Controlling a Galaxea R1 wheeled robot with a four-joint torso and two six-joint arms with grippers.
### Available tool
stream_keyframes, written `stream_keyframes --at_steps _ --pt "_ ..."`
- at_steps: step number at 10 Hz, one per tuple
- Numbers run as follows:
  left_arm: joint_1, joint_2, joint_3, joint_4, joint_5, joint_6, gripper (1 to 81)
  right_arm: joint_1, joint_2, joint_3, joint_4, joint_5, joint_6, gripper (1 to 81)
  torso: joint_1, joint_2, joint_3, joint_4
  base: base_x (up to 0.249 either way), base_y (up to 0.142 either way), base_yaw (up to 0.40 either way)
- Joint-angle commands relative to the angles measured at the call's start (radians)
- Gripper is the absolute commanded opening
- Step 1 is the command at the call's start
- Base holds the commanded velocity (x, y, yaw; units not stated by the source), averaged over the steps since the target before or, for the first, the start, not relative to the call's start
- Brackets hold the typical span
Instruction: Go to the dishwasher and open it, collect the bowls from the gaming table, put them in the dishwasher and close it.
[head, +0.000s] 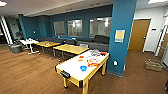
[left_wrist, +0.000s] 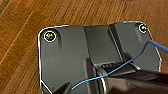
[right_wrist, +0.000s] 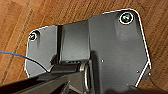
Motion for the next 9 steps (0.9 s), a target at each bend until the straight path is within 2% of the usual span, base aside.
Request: stream_keyframes --at_steps 1,9 --pt "-0.057 0.006 -0.002 -0.002 0.049 0.003 81.1 0.050 0.006 0.004 -0.004 -0.047 -0.002 81.1 0.000 0.000 0.000 0.000 0.109 0.063 0.000" --pt "-0.057 0.000 -0.002 0.000 0.049 0.003 81.1 0.056 0.006 0.004 -0.003 -0.047 -0.002 81.1 0.000 0.000 0.000 0.000 0.106 0.076 0.000"
